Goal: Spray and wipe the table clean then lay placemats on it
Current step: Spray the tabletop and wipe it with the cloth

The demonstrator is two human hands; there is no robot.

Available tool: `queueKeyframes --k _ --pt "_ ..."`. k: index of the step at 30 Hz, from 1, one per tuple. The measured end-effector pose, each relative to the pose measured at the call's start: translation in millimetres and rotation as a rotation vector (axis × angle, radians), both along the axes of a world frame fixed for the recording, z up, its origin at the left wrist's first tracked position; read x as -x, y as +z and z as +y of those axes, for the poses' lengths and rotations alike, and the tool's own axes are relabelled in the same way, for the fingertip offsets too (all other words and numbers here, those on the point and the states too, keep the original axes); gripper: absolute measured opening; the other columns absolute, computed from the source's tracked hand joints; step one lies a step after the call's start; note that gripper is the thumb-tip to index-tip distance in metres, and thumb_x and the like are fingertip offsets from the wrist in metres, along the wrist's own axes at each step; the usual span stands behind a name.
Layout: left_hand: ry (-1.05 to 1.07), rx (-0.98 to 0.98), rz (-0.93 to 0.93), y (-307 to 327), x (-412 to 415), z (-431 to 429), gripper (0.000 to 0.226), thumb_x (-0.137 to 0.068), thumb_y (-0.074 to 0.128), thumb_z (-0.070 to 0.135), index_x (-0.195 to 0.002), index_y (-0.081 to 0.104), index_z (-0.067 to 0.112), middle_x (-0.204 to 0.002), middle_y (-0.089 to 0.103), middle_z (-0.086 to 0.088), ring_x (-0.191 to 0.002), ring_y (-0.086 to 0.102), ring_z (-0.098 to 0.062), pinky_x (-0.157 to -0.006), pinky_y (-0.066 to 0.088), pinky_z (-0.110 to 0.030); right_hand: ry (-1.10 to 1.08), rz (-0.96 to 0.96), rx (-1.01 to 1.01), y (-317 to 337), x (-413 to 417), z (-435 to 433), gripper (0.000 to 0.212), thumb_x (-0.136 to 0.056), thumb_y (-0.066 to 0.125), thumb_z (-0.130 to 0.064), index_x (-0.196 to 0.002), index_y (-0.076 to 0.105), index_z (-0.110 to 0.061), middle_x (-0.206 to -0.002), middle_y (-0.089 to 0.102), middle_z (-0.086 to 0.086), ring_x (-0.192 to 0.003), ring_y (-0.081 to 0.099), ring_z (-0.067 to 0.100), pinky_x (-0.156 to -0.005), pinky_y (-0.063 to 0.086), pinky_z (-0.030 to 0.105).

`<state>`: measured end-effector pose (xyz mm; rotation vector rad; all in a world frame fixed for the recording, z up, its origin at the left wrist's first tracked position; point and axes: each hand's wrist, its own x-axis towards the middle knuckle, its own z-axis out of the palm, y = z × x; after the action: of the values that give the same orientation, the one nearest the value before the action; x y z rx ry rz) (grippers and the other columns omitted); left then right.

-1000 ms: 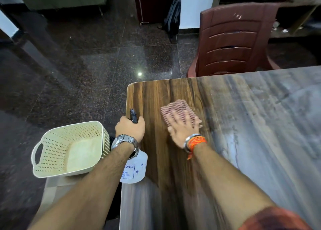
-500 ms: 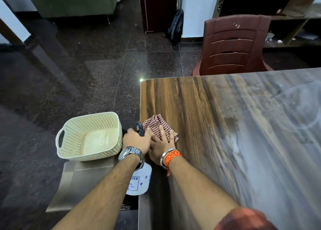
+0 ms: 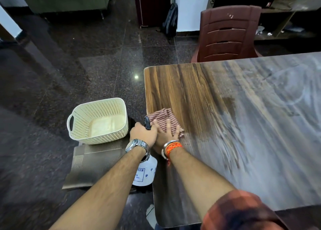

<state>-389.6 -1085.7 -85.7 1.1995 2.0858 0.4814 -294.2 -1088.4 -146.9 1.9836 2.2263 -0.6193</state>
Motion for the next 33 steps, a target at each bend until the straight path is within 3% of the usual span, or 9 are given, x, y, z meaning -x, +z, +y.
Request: queueKeyframes --k 4,9,14,18,21,28,33 --pt "0.000 -0.002 0.002 4.2 10.0 -14.6 0.051 -0.083 0.058 0.046 -0.111 0.063 0.004 -0.109 0.068 -0.019 -0.097 0.064 -0.037 -0.075 0.043 -0.032 0.166 -0.011 -0.012 -3.9 2.1 -25.3 0.056 -0.099 0.023 -0.040 -0.150 0.001 -0.040 -0.157 -0.012 -0.022 -0.142 -0.027 0.032 -0.105 -0.014 0.069" --pt "-0.018 -0.021 -0.020 14.3 2.3 -45.0 0.055 -0.072 0.050 0.049 -0.104 0.063 0.006 -0.100 0.068 -0.016 -0.093 0.064 -0.038 -0.083 0.054 -0.039 -0.084 0.056 -0.043 -17.6 -51.3 -51.7 0.055 -0.098 0.025 -0.047 -0.148 0.002 -0.048 -0.157 -0.010 -0.025 -0.145 -0.021 0.029 -0.107 -0.017 0.064" --pt "-0.059 0.008 -0.044 16.4 -16.8 -91.1 0.037 -0.085 0.057 0.040 -0.099 0.059 0.006 -0.098 0.067 -0.014 -0.090 0.066 -0.035 -0.080 0.055 -0.038 -0.356 0.049 -0.027 -14.1 -97.8 -92.6 0.057 -0.098 0.024 -0.041 -0.149 -0.001 -0.045 -0.157 -0.012 -0.023 -0.144 -0.021 0.029 -0.108 -0.015 0.065" --pt "-0.126 0.043 -0.085 24.3 -36.1 -134.9 0.038 -0.078 0.054 0.043 -0.099 0.061 0.012 -0.094 0.069 -0.013 -0.086 0.069 -0.035 -0.081 0.059 -0.040 -0.321 0.067 -0.031 -13.7 -104.7 -143.4 0.058 -0.098 0.024 -0.040 -0.148 -0.002 -0.048 -0.157 -0.013 -0.025 -0.144 -0.022 0.029 -0.107 -0.016 0.065" --pt "-0.199 0.097 -0.060 29.1 -48.3 -167.6 0.032 -0.074 0.051 0.043 -0.082 0.059 0.014 -0.089 0.070 -0.013 -0.079 0.071 -0.035 -0.077 0.062 -0.043 -0.298 0.073 -0.017 -12.3 -117.1 -177.7 0.057 -0.098 0.024 -0.041 -0.148 -0.004 -0.049 -0.157 -0.013 -0.024 -0.144 -0.023 0.028 -0.108 -0.016 0.064" --pt "-0.369 0.229 0.142 28.4 -65.3 -226.5 0.030 -0.085 0.055 0.035 -0.087 0.061 0.006 -0.088 0.068 -0.012 -0.079 0.067 -0.031 -0.064 0.049 -0.029 -0.337 0.062 -0.010 -9.9 -136.4 -235.5 0.057 -0.098 0.022 -0.043 -0.148 -0.005 -0.049 -0.156 -0.016 -0.024 -0.144 -0.023 0.027 -0.108 -0.017 0.062" --pt "-0.288 0.198 0.097 28.6 -57.6 -250.6 0.025 -0.081 0.057 0.036 -0.079 0.056 0.011 -0.082 0.063 -0.010 -0.079 0.070 -0.032 -0.073 0.060 -0.036 -0.359 0.057 -0.010 -10.8 -136.0 -257.2 0.057 -0.098 0.021 -0.042 -0.148 -0.006 -0.048 -0.156 -0.017 -0.023 -0.143 -0.024 0.028 -0.108 -0.017 0.063"
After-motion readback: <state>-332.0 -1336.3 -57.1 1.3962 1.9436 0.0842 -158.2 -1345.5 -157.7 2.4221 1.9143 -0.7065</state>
